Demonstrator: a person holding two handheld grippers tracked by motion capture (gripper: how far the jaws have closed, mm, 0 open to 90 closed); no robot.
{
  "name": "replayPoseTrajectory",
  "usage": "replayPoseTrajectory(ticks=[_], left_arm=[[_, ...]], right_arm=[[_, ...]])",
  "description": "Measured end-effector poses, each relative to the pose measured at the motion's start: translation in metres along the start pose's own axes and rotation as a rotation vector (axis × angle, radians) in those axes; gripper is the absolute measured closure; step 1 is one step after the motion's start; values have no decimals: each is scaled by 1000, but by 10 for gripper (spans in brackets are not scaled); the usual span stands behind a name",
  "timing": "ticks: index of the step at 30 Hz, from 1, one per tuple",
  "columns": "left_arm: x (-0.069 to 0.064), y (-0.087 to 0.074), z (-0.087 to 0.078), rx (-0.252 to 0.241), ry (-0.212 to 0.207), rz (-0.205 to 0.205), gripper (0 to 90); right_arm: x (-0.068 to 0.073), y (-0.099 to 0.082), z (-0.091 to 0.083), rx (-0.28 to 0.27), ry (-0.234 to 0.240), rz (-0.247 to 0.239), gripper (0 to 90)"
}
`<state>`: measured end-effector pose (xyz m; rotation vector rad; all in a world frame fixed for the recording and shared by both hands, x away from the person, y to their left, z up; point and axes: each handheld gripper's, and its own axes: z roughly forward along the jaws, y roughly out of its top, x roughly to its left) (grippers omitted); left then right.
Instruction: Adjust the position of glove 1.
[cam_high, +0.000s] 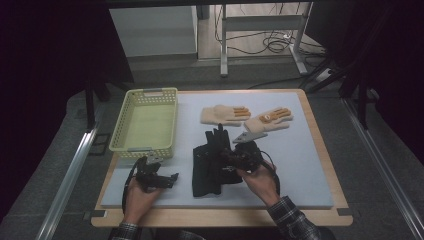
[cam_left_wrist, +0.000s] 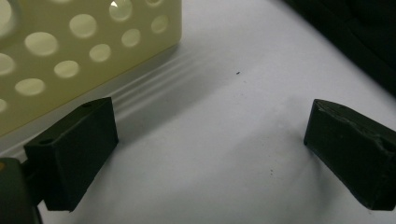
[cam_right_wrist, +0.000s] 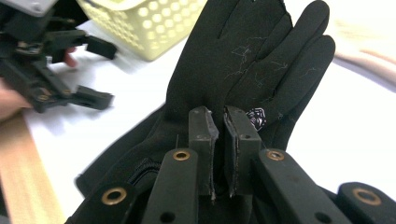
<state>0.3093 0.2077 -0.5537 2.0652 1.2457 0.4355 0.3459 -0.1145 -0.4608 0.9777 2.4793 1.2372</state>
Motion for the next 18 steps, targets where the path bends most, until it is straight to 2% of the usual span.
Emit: replayPoseTrajectory(ticks=[5,8,12,16,18], left_arm=[[0,0,0,0,0,0,29],[0,0,0,0,-1,-3,29],[0,0,0,2,0,-3,29],[0,0,0,1,0,-3,29],[0,0,0,1,-1,-3,29]], right_arm=[[21,3,21,11,27,-13,810],[29,1,35,24,28,-13,809],[32,-4,47,43,20,-17,803],[31,-12,58,61,10,-24,711],[30,-14,59,62,19,-17,631]])
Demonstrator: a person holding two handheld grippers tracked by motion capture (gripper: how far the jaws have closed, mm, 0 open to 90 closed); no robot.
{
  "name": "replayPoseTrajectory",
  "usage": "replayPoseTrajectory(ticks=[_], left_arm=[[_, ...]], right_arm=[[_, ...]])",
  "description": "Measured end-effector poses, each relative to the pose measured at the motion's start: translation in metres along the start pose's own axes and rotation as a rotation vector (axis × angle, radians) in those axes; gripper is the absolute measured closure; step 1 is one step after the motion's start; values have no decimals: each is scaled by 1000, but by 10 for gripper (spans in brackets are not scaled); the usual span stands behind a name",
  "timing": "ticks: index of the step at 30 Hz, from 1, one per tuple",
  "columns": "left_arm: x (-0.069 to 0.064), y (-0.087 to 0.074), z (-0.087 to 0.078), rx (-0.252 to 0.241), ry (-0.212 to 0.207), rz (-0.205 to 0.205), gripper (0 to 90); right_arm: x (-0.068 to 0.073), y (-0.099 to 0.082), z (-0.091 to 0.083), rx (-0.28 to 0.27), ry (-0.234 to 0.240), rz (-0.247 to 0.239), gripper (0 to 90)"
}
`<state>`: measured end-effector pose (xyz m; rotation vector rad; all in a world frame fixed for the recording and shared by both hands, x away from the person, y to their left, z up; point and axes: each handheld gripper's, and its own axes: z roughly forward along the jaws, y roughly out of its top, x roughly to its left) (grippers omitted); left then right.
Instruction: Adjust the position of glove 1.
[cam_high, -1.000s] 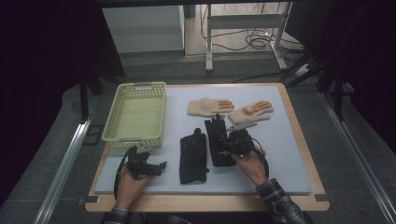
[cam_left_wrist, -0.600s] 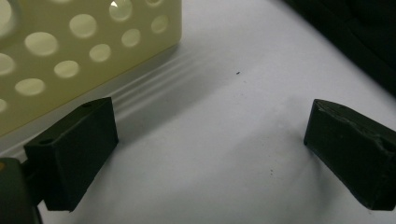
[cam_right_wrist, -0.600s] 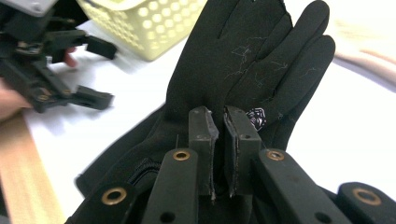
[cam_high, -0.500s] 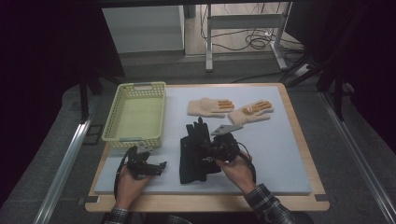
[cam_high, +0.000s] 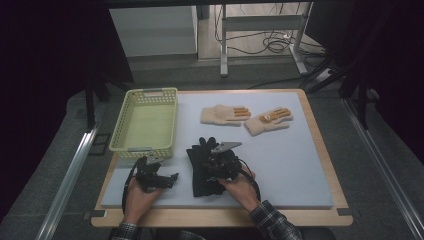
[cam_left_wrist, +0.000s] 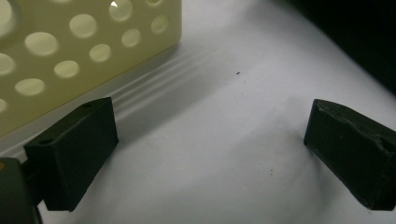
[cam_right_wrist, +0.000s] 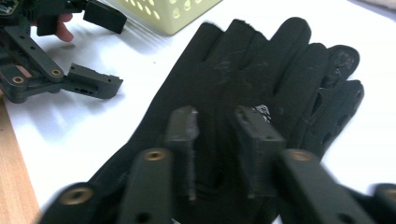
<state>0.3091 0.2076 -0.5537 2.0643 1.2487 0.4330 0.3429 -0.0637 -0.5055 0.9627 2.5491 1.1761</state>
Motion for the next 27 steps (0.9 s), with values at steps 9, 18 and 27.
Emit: replayPoseTrajectory(ticks=[9,18,27], left_arm=[[0,0,0,0,1,0,29],[0,0,0,1,0,5,29],[0,0,0,2,0,2,29]], right_arm=[[-8,8,-22,-39,-30,-36,613],[-29,17,-9,-31,-80,-45,660],[-48,34,28,-21,-97,-15,554]])
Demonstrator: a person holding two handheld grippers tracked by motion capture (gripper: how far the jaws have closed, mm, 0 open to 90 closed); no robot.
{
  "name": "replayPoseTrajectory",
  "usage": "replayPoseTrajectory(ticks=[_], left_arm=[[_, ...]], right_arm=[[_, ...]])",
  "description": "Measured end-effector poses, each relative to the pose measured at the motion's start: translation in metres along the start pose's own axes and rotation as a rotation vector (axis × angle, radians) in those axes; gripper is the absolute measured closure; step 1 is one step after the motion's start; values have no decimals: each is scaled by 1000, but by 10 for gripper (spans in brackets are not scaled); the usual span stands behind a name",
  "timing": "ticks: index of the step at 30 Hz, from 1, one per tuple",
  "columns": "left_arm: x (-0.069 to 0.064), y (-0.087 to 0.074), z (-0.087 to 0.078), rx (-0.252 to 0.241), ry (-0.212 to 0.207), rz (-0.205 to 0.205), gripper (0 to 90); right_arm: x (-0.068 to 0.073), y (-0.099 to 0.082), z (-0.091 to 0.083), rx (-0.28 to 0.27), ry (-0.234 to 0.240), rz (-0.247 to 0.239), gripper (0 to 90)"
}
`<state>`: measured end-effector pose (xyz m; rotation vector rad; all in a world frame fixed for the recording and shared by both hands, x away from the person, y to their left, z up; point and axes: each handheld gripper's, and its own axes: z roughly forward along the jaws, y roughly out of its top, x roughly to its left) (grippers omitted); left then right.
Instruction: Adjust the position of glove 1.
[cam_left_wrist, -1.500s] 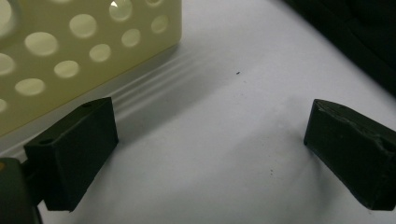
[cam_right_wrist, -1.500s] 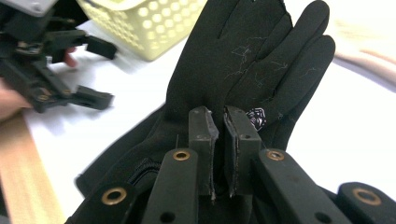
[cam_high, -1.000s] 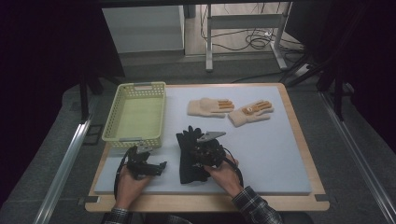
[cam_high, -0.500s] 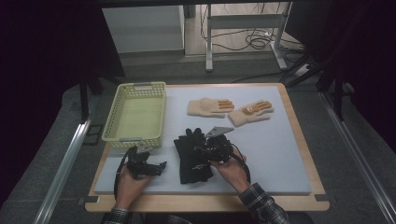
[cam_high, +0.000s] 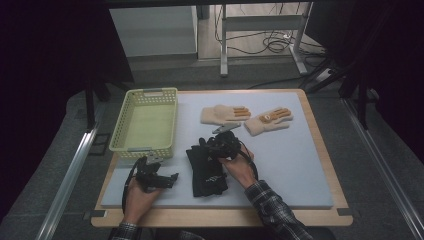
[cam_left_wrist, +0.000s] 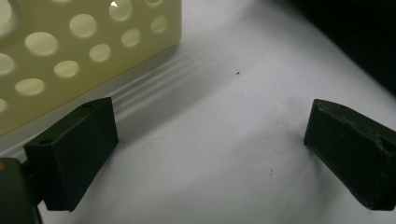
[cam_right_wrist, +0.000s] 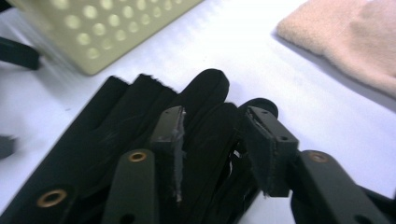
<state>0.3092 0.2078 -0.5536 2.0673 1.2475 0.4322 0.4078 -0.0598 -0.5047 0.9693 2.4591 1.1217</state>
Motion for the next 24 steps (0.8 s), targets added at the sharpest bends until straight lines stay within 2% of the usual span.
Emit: replayPoseTrajectory(ticks=[3,6,7,8,10,14,18,22,24], left_arm=[[0,0,0,1,0,1,29],[0,0,0,0,0,0,29],[0,0,0,0,0,0,28],[0,0,0,1,0,1,29],[0,0,0,1,0,0,29],[0,0,0,1,0,1,29],[0,0,0,1,1,1,29],[0,0,0,-1,0,-1,28],[0,0,0,1,0,1,28]], right_arm=[[-3,2,14,22,7,9,569],[-4,0,22,43,14,16,792],[-3,0,22,37,10,18,843],[-1,0,21,37,0,7,854],[3,2,16,35,-13,-21,860],[8,9,-3,9,-38,-33,861],[8,11,-15,6,-98,-42,860],[-2,3,-10,36,-85,-3,841],[-7,-5,-4,46,-70,10,743]])
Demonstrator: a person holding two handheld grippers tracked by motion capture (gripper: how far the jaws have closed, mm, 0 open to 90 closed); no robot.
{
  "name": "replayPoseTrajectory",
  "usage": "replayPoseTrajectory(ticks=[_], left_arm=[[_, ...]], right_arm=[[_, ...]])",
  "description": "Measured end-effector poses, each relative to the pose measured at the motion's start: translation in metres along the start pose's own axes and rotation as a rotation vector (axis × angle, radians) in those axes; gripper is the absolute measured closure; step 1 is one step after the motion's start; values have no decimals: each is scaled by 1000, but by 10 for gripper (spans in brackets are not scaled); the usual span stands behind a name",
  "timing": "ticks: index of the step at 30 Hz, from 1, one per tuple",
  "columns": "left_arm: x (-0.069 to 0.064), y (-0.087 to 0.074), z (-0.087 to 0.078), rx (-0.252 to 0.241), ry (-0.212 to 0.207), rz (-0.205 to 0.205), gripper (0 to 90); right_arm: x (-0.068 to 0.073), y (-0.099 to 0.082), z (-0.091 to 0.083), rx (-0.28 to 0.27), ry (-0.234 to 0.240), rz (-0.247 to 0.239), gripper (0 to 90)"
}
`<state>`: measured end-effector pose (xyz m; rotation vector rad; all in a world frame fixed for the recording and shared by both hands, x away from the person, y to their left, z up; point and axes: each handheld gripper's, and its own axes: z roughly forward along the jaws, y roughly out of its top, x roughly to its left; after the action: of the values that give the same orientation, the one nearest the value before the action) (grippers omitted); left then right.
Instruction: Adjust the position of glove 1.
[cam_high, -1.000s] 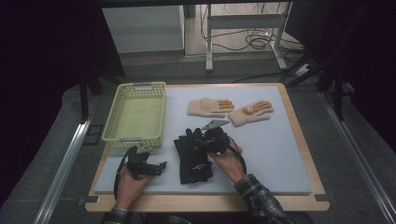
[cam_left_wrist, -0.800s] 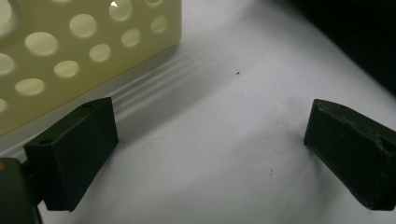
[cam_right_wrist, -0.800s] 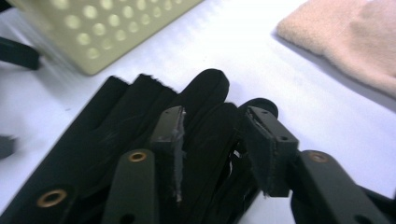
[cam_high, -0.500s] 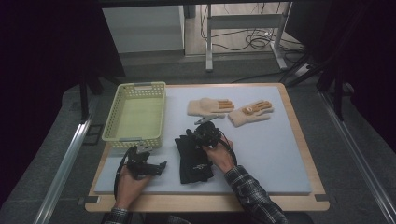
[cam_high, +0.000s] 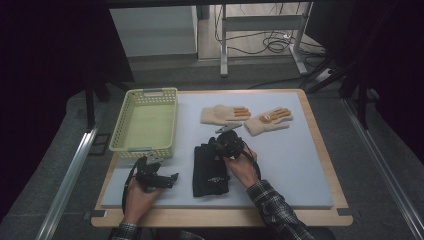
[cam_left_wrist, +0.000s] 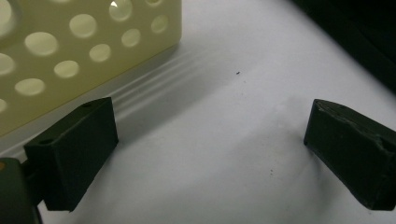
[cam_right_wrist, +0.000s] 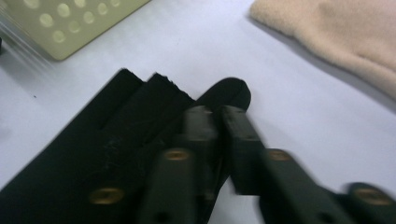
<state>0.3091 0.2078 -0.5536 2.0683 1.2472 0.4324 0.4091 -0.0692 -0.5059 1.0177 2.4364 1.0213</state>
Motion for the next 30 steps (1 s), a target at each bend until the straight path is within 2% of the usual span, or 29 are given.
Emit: replayPoseTrajectory(ticks=[3,5,8,12,15,21,24,25,27,28,29,30], left_arm=[[0,0,0,0,0,0,29],[0,0,0,0,0,0,28],[0,0,0,0,1,4,29],[0,0,0,-3,1,-3,29],[0,0,0,-3,1,-3,29],[0,0,0,0,1,0,29],[0,0,0,0,1,1,29],[0,0,0,0,1,1,29],[0,0,0,0,1,1,28],[0,0,0,0,1,1,28],[0,0,0,0,1,1,29],[0,0,0,0,1,1,29]], right_arm=[[-3,-4,-6,-26,2,0,635],[-5,-6,-17,-34,18,2,624],[-3,-13,-38,-41,69,-5,640],[7,-27,-56,-19,149,-37,644],[20,-40,-70,-2,193,-66,631],[41,-58,-81,18,253,-104,485],[45,-64,-79,25,264,-110,463],[50,-70,-73,37,243,-148,475],[51,-71,-71,44,241,-157,500],[52,-73,-69,50,239,-160,556],[56,-77,-66,53,241,-173,720],[56,-77,-66,53,241,-173,720]])
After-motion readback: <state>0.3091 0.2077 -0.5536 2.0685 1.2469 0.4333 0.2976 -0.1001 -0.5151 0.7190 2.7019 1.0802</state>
